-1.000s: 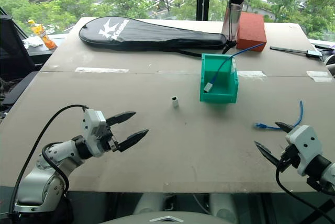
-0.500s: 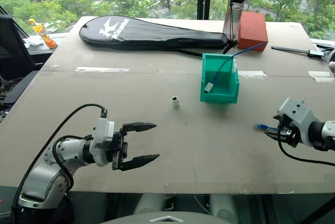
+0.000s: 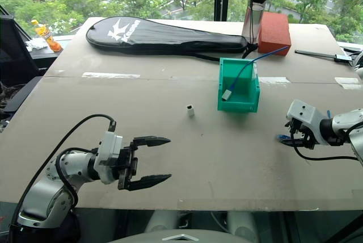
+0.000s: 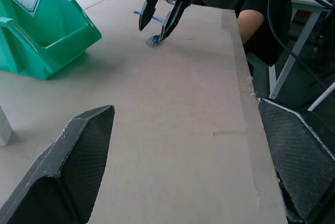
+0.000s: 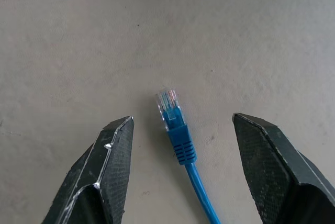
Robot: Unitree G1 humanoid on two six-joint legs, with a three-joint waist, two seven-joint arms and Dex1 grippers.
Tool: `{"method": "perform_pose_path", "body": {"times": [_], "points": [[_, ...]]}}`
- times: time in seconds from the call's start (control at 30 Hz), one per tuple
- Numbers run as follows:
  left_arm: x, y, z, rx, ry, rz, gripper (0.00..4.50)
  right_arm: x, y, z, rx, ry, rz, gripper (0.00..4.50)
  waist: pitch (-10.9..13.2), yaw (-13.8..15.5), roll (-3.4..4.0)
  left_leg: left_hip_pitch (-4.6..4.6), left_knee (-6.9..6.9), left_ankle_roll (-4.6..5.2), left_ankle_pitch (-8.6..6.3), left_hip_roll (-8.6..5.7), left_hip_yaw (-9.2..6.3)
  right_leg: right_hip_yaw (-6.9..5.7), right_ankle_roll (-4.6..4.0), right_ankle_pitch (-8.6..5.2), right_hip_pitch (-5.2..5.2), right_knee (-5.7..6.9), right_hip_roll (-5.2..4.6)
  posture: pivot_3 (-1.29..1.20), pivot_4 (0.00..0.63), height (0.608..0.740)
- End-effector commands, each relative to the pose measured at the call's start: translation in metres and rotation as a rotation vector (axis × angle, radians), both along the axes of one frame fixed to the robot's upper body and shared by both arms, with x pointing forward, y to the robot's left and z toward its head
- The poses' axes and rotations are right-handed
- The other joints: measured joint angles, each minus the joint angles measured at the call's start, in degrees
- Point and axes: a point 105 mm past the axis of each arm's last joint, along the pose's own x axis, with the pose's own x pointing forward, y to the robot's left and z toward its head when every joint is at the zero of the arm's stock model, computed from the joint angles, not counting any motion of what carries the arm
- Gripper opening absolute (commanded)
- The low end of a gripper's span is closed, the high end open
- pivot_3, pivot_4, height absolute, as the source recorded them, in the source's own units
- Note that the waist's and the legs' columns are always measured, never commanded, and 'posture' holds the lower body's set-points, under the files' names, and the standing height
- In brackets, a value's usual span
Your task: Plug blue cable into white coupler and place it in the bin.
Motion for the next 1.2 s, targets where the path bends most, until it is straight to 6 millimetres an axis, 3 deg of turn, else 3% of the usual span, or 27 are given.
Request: {"method": "perform_pose_path", "body": {"times": [0.03, 0.07, 0.2, 0.23, 0.4, 0.5, 0.77, 0.93, 1.2], "points": [[-0.003, -0.004, 0.011, -0.022, -0.047, -0.021, 4.5, 0.002, -0.004, 0.005, -0.021, -0.003, 0.015, 2.39, 0.0, -0.04, 0.0, 0.0, 0.0, 0.0, 0.0, 0.0, 0.01, 0.0, 0.0, 0.0, 0.0, 0.0, 0.0, 0.0, 0.15, 0.74], [-0.003, -0.005, 0.011, -0.022, -0.048, -0.021, 4.5, 0.002, -0.005, 0.002, -0.025, 0.005, 0.018, 2.12, 0.0, -0.04, 0.0, 0.0, 0.0, 0.0, 0.0, 0.0, 0.01, 0.0, 0.0, 0.0, 0.0, 0.0, 0.0, 0.0, 0.15, 0.74], [-0.001, -0.007, 0.012, -0.024, -0.052, -0.022, 4.5, 0.004, -0.006, -0.006, -0.025, 0.022, 0.018, 0.14, -0.01, -0.06, 0.0, 0.03, 0.03, 0.0, 0.0, 0.0, 0.02, 0.01, 0.0, 0.0, 0.0, 0.03, 0.01, 0.0, 0.15, 0.74], [-0.001, -0.007, 0.012, -0.024, -0.054, -0.021, 4.5, 0.005, -0.006, -0.007, -0.028, 0.021, 0.019, 0.06, -0.01, -0.1, 0.0, 0.03, 0.04, 0.0, 0.0, 0.0, 0.03, 0.01, 0.01, 0.0, 0.01, 0.03, 0.02, 0.0, 0.15, 0.74], [0.002, -0.008, 0.014, -0.023, -0.058, -0.012, 4.5, 0.009, -0.004, -0.005, -0.032, 0.014, 0.047, 0.06, -0.01, -0.14, 0.0, 0.04, 0.15, 0.0, 0.0, 0.02, 0.07, 0.02, 0.02, 0.01, 0.02, 0.05, 0.04, 0.0, 0.15, 0.74], [0.003, -0.007, 0.013, -0.02, -0.059, -0.004, 4.5, 0.012, 0.007, 0.004, -0.019, -0.008, 0.089, 0.06, -0.01, -0.19, 0.01, 0.05, 0.17, 0.0, 0.0, 0.03, 0.1, 0.05, 0.02, 0.01, 0.02, 0.07, 0.04, 0.0, 0.15, 0.74], [0.003, -0.008, 0.015, -0.02, -0.056, 0.016, 4.5, 0.02, 0.072, 0.028, 0.003, -0.039, 0.263, 0.06, 0.0, -0.35, 0.03, 0.05, 0.16, -0.01, 0.01, 0.1, 0.08, 0.03, 0.0, 0.02, 0.0, 0.08, 0.08, 0.0, 0.15, 0.74], [0.003, -0.005, 0.014, -0.016, -0.053, 0.035, 4.5, 0.03, 0.11, 0.024, -0.036, -0.05, 0.35, 0.06, 0.0, -0.03, 0.03, 0.01, 0.17, -0.01, 0.01, 0.07, 0.11, 0.04, -0.01, 0.02, -0.01, 0.07, 0.01, 0.0, 0.15, 0.74], [0.0, -0.002, 0.012, -0.014, -0.052, 0.06, 4.5, 0.03, 0.12, 0.011, -0.131, -0.051, 0.465, 0.06, 0.01, -0.12, 0.03, -0.05, 0.18, -0.02, 0.01, 0.04, 0.11, 0.01, -0.01, 0.02, -0.03, 0.04, -0.02, 0.0, 0.15, 0.74]]}}
